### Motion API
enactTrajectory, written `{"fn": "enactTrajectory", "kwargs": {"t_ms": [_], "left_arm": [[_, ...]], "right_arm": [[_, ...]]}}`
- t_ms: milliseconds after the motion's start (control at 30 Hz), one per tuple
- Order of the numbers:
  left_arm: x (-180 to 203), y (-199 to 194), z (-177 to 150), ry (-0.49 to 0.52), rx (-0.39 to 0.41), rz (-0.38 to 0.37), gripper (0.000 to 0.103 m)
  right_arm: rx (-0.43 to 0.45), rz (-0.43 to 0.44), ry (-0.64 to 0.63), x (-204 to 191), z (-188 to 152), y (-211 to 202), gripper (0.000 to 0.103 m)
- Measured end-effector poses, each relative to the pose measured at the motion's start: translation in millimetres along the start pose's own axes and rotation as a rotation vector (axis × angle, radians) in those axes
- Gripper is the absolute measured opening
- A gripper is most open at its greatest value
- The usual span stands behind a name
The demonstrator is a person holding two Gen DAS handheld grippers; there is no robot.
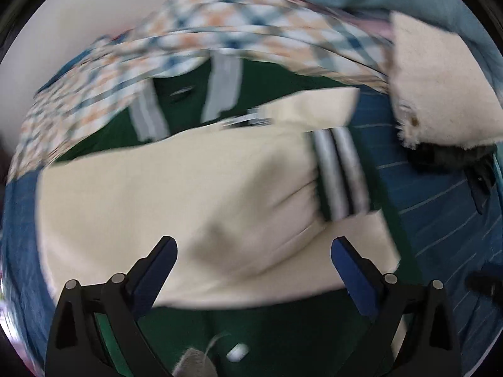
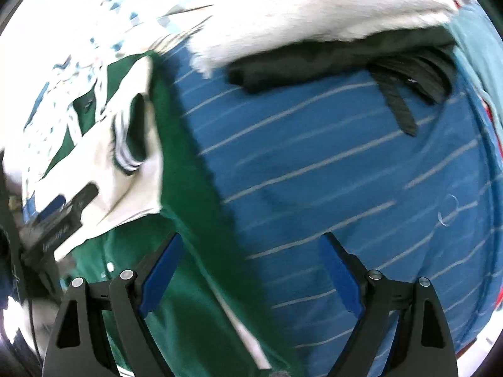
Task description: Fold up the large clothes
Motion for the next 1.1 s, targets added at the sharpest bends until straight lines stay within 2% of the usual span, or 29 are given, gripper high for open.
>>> {"fn": "enactTrajectory", "kwargs": {"t_ms": [67, 167, 200, 233, 333, 367, 400, 467, 500, 533, 567, 633, 667, 733, 800, 900, 1000, 1033, 1100], "left_arm": [[-38.9, -8.9, -25.5, -0.064, -0.017, 0.072, 0.100], [-110.2, -10.7, -73.2, -0.112, -0.050, 0.267, 0.100], [-140.5, -5.4, -91.8, -0.123, -0.069, 0.347, 0.100], [-160.7, 2.8, -105.0, -0.126, -0.095, 0.397, 0.100], [-218.2, 37.8, -140.1, -0.167, -0.209, 0.515, 0.100], [-232.0, 45.6, -144.2, -0.185, -0.226, 0.545, 0.100], [-244.3, 53.0, -146.2, -0.206, -0.236, 0.568, 0.100], [-263.3, 68.1, -146.8, -0.254, -0.252, 0.590, 0.100], [-268.8, 72.8, -145.5, -0.278, -0.256, 0.592, 0.100], [-273.7, 79.8, -145.6, -0.315, -0.267, 0.570, 0.100], [-277.3, 83.8, -143.9, -0.336, -0.275, 0.564, 0.102], [-282.4, 91.5, -143.8, -0.378, -0.284, 0.543, 0.103], [-283.3, 94.1, -144.7, -0.396, -0.289, 0.531, 0.103], [-282.3, 94.4, -145.7, -0.420, -0.298, 0.513, 0.103], [-276.2, 83.9, -148.0, -0.398, -0.303, 0.500, 0.103], [-266.5, 55.8, -159.4, -0.346, -0.300, 0.459, 0.103], [-251.9, 15.5, -190.1, -0.292, -0.319, 0.438, 0.103], [-245.1, 3.0, -206.7, -0.278, -0.339, 0.433, 0.103], [-233.7, -13.1, -237.5, -0.255, -0.381, 0.424, 0.103]], "right_arm": [[-0.028, 0.012, -0.052, -16.8, -1.9, 8.8, 0.090], [-0.083, -0.057, -0.195, -40.0, -3.2, 36.5, 0.090], [-0.096, -0.081, -0.243, -47.2, -2.3, 47.4, 0.090], [-0.119, -0.098, -0.300, -55.6, -2.3, 61.7, 0.090], [-0.177, -0.197, -0.438, -68.0, -2.2, 102.1, 0.089], [-0.186, -0.217, -0.465, -70.1, -1.2, 113.4, 0.086], [-0.178, -0.217, -0.469, -71.8, 2.7, 119.9, 0.077], [-0.109, -0.154, -0.383, -70.0, 18.5, 113.1, 0.062], [-0.073, -0.088, -0.298, -65.8, 28.0, 105.6, 0.052], [-0.036, -0.056, -0.227, -57.5, 36.0, 99.1, 0.049], [-0.004, -0.055, -0.153, -43.1, 42.6, 95.1, 0.042], [0.016, -0.049, -0.011, -12.7, 48.0, 96.2, 0.039], [0.006, 0.004, 0.070, -2.1, 47.9, 100.9, 0.039], [-0.022, 0.026, 0.091, -1.6, 48.8, 102.8, 0.039], [-0.088, -0.033, 0.063, -8.8, 43.7, 95.1, 0.045], [-0.077, -0.091, 0.062, -21.6, 22.7, 57.4, 0.050], [-0.062, -0.133, 0.045, -45.0, -23.3, 25.0, 0.051], [-0.092, -0.117, 0.033, -61.8, -52.2, 22.5, 0.051], [-0.207, 0.010, 0.034, -97.9, -106.6, 35.9, 0.051]]}}
Point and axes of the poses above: each gripper's, at about its wrist camera, not at the fingertips, and y roughly the way its jaws point, x to its right, z to its top, the point moved 10 cm from there along y, roughly the way its jaws point, and after that the axes turned 7 degrees about z, right-handed, at the moved point
